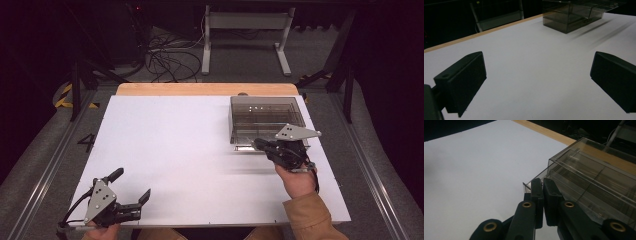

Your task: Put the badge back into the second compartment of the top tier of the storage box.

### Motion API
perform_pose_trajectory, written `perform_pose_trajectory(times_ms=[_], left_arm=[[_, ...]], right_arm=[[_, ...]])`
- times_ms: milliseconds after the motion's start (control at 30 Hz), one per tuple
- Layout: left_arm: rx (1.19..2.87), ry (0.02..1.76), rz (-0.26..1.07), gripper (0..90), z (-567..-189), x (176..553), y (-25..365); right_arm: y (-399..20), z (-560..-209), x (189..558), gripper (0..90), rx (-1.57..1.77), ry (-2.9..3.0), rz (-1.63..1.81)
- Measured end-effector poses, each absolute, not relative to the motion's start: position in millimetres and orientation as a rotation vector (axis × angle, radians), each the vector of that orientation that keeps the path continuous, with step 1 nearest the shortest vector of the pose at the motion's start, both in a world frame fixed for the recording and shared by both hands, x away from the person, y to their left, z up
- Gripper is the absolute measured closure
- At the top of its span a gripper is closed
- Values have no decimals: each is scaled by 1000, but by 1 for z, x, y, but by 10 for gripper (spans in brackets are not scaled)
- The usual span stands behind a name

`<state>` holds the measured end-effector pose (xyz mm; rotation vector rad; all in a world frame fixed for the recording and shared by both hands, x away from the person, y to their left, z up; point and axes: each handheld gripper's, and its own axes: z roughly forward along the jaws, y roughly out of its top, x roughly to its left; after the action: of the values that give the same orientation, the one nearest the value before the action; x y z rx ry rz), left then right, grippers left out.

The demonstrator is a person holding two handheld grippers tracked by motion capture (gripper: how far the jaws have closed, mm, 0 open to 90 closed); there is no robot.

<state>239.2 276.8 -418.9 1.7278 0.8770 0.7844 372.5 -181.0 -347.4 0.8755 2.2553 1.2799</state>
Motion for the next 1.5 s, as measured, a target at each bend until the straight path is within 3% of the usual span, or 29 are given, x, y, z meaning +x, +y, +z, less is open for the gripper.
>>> perform_pose_trajectory(times_ms=[1500], left_arm=[[1728, 879, 777, 13, -419, 239, 277]], right_arm=[[-202, -368, 407, 876, 1151, 2188, 1198]])
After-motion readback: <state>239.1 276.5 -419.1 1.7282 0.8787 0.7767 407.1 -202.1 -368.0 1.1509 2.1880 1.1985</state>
